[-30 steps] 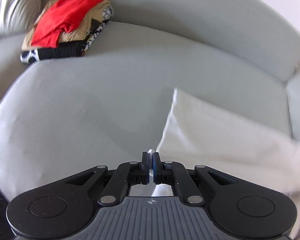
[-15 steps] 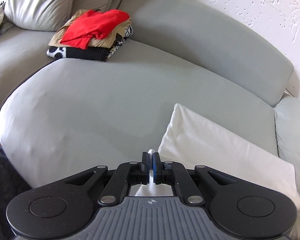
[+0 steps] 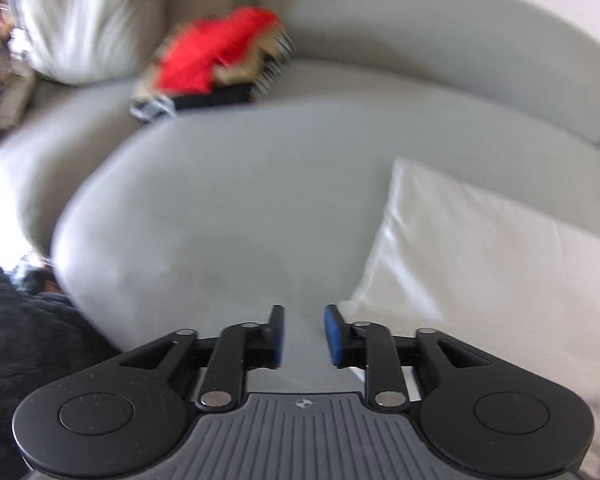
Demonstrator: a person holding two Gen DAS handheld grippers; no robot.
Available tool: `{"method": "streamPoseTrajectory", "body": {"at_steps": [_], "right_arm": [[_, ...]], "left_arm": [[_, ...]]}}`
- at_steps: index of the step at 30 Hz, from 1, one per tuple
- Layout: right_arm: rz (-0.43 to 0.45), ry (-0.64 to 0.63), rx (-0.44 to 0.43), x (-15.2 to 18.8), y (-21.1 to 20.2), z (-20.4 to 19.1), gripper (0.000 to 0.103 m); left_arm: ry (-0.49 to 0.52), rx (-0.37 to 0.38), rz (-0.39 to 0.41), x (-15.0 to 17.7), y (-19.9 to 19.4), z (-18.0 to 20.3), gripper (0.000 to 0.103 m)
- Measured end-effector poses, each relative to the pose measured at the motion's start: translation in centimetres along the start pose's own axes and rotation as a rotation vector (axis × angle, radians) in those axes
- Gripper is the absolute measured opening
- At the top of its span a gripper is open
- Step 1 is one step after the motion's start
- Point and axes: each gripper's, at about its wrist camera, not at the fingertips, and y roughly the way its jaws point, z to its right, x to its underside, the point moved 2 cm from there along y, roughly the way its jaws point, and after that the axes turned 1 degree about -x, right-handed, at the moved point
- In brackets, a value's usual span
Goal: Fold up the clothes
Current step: 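Lay the hem onto the collar and open both grippers, then move the right gripper to the side edge of the folded T-shirt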
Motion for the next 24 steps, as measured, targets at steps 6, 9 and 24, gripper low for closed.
{"method": "streamPoseTrajectory", "body": {"at_steps": [6, 9, 24], "right_arm": [[-0.186, -0.049, -0.090, -1.8, 5.6, -5.0, 0.045], [-0.243, -0.053, -0.053, -2.4, 9.1, -6.8, 0.051], [-0.500, -0.031, -0.213, 5.0, 0.9, -1.5, 0.054]], "left_arm": [[0.037, 0.219, 0.098, -0.9, -2.6, 2.1, 0.024], [0.159, 0.324, 0.067, -0.8, -1.5, 6.8, 0.027], [0.499, 0.512, -0.289, 6.2, -2.2, 6.7, 0.021]]}}
